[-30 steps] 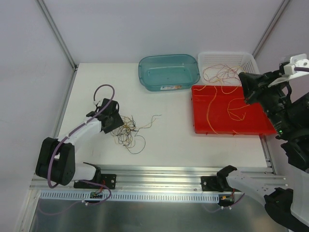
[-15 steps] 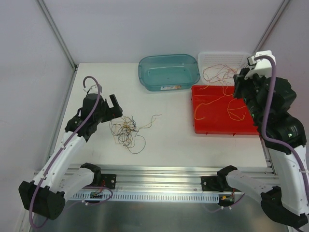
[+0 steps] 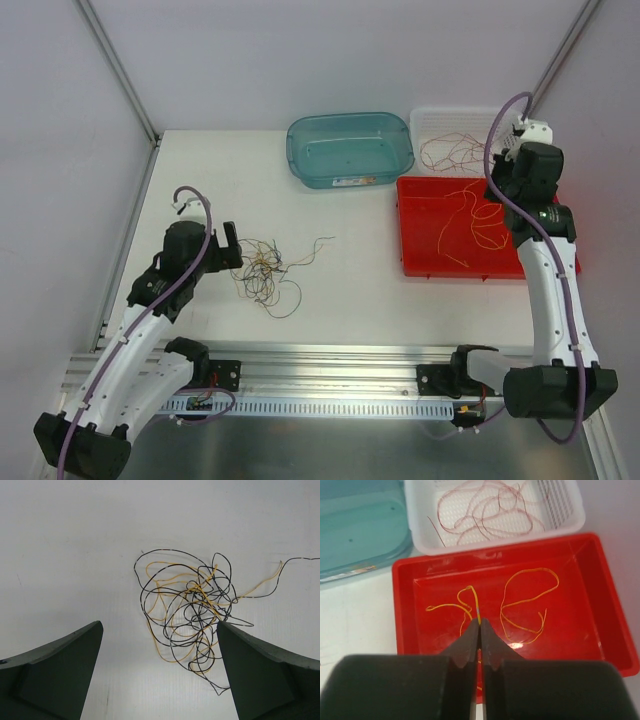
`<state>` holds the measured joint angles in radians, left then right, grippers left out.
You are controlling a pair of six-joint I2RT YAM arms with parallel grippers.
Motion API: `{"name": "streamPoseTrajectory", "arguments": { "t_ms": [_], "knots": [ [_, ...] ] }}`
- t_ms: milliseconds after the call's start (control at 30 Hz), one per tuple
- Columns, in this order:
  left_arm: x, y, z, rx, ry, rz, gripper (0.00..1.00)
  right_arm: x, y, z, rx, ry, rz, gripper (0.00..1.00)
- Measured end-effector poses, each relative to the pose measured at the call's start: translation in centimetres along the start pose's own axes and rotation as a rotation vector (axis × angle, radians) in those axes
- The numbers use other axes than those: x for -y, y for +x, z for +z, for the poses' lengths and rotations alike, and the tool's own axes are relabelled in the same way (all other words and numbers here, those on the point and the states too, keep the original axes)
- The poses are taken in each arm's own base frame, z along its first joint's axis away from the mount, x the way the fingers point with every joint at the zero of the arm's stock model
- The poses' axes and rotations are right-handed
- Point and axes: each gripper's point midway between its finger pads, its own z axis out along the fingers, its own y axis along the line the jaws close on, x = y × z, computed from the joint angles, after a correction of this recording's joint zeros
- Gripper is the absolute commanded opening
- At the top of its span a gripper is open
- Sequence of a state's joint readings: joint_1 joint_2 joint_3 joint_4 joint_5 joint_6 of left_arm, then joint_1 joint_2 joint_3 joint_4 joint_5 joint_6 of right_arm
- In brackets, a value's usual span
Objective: Untangle the cables
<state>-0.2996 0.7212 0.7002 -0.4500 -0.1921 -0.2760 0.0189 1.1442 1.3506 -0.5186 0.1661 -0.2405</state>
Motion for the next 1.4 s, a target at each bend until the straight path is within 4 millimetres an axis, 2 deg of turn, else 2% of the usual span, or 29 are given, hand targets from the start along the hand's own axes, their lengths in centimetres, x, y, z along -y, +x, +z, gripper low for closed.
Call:
{"name": "streamPoseTrajectory", "arguments": {
  "t_ms": [100,167,200,233,300,367,400,500,667,833,967,1067,1200,1400],
  "knots": [
    [-0.1,0.2,0.1,-0.001,-0.001,0.01,0.99,1.2,3.9,2.2,-0.084,0.02,0.082,0.02],
    [-0.1,0.0,0.1,0.006,0.001,0.016,0.99,1.6,6.2,3.3,-0.138,0.031,0.144,0.16],
    [-0.1,-0.1,0.1,0.008,0.001,0.023,0.99,1.8,7.2,3.8,-0.163,0.04,0.176,0.28],
    [-0.1,-0.1,0.1,0.009,0.001,0.026,0.99,1.9,8.0,4.1,-0.187,0.047,0.208,0.5],
    [-0.1,-0.1,0.2,0.01,0.002,0.032,0.99,2.4,9.1,4.8,-0.221,0.07,0.263,0.64],
    [-0.1,0.0,0.4,0.003,0.0,0.036,0.99,2.8,9.7,4.9,-0.245,0.091,0.308,0.73],
    [-0.1,0.1,0.5,-0.002,-0.001,0.038,0.99,2.8,9.9,4.9,-0.251,0.094,0.324,0.83],
    [-0.1,0.3,0.8,-0.017,-0.005,0.045,0.99,2.0,9.4,4.5,-0.242,0.054,0.356,1.0],
    [-0.1,1.0,1.5,-0.052,-0.013,0.053,0.99,-1.8,7.5,2.8,-0.175,-0.142,0.389,0.97],
    [0.3,1.8,2.1,-0.099,0.005,0.059,0.99,-6.7,5.8,-0.5,-0.083,-0.382,0.409,0.97],
    [1.0,2.9,2.6,-0.151,0.037,0.054,0.99,-8.8,5.2,-2.3,-0.046,-0.509,0.424,0.97],
    [1.5,3.3,2.7,-0.175,0.06,0.031,0.99,-9.9,6.1,-3.1,-0.052,-0.584,0.429,0.97],
    [2.3,3.8,2.9,-0.206,0.079,-0.041,0.99,-11.5,8.7,-3.6,-0.101,-0.634,0.4,0.99],
    [3.4,6.2,4.2,-0.319,0.062,-0.122,0.88,-16.9,11.8,-5.8,-0.186,-0.742,0.227,0.95]
  ]
}}
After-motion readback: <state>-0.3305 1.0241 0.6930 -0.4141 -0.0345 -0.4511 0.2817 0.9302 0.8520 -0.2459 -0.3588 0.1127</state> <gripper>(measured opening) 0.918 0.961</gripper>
